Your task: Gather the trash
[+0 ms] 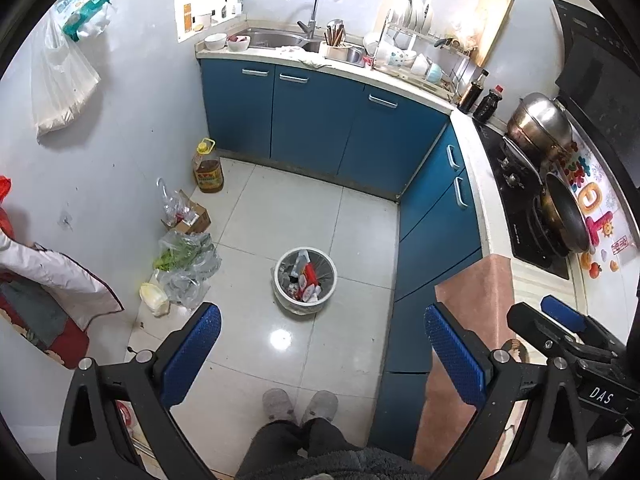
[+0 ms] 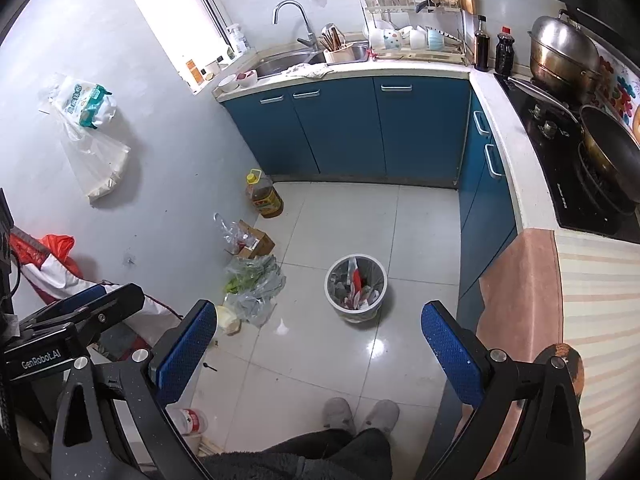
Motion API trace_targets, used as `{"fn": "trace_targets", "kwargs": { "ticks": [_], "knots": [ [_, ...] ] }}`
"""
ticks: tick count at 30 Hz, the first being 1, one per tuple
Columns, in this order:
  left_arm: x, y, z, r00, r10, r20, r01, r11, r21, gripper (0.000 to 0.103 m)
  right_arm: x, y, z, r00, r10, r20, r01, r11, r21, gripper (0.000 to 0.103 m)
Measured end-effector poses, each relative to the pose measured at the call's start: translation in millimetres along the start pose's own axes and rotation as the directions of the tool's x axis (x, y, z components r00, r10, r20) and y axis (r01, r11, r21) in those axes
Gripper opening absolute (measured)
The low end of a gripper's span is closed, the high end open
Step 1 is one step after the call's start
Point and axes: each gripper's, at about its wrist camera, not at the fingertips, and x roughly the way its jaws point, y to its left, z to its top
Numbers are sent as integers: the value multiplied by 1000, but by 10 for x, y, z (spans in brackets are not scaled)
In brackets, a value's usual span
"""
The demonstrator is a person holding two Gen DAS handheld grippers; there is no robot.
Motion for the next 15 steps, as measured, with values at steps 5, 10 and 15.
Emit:
{"fn": "trace_targets", "kwargs": {
  "ticks": [5,10,15],
  "knots": [
    [-50,-37,-56,1000,0,3,0,1000,3,103,-83,-33,-47,1000,12,-4,-12,1000,-3,103],
    [-79,-36,-78,1000,-5,1,5,1000,5,103,-117,-18,-76,1000,22,-9,-22,1000,-2,103],
    [-121,-32,-111,1000,-7,2,7,1000,6,103,-162,-21,-76,1000,27,-10,-27,1000,-2,103]
  ]
}}
